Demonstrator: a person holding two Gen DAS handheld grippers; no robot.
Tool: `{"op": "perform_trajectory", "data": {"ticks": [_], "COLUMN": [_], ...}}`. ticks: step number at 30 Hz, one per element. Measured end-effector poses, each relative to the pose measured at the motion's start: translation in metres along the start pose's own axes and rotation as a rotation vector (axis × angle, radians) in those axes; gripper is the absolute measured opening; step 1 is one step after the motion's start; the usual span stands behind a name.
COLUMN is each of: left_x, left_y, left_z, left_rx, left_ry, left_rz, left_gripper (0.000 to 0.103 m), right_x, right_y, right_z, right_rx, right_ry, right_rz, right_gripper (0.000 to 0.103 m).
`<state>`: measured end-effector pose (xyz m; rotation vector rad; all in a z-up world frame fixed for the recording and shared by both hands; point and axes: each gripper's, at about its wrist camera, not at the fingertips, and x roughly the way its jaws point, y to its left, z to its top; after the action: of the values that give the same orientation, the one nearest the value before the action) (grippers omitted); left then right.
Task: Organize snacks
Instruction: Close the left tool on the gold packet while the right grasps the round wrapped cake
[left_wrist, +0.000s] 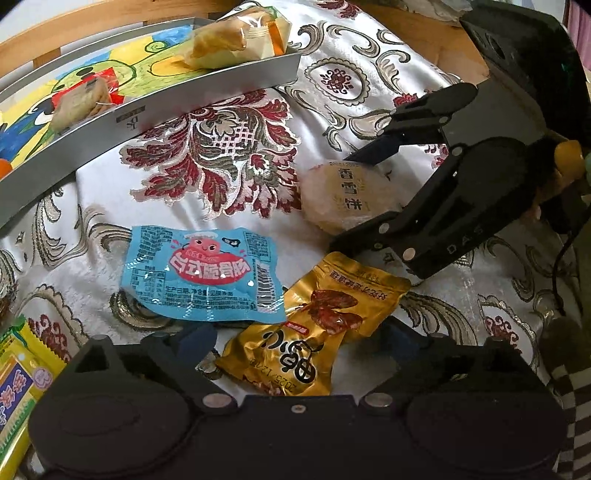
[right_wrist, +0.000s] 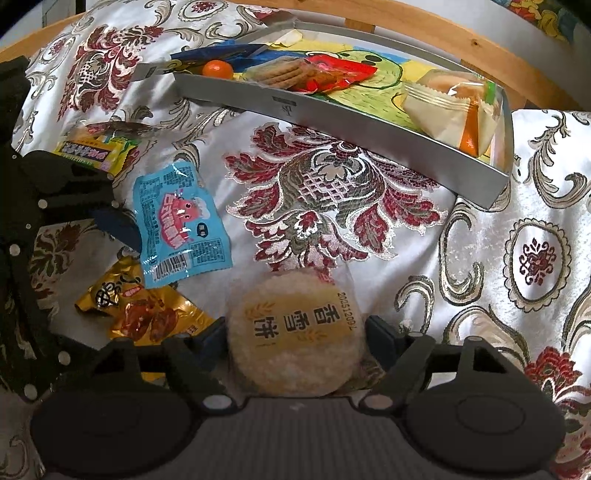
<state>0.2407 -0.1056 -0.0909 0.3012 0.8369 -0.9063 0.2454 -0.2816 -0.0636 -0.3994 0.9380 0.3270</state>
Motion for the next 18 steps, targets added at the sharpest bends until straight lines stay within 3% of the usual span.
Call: {"op": "perform_trajectory", "data": {"ticks": [11,18], "left_x": [-0.013,-0.025], "left_y": [0.001,-0.014], "left_z": [-0.001,-0.008], "left_rx": [-0.086,-0.145], "left_ry": [0.021,0.02], "left_rz": [0.02,0.115], "left_gripper": [0.052,0.05], "right_x": [0.002,-0.007], "right_y": [0.002,0.01], "right_z": [-0.002,-0.004], "right_rx": [0.024,0.017], "right_ry": [-0.027,-0.02], "right_rz": [-0.006,0.012], "right_gripper": [0.077,0.077]}}
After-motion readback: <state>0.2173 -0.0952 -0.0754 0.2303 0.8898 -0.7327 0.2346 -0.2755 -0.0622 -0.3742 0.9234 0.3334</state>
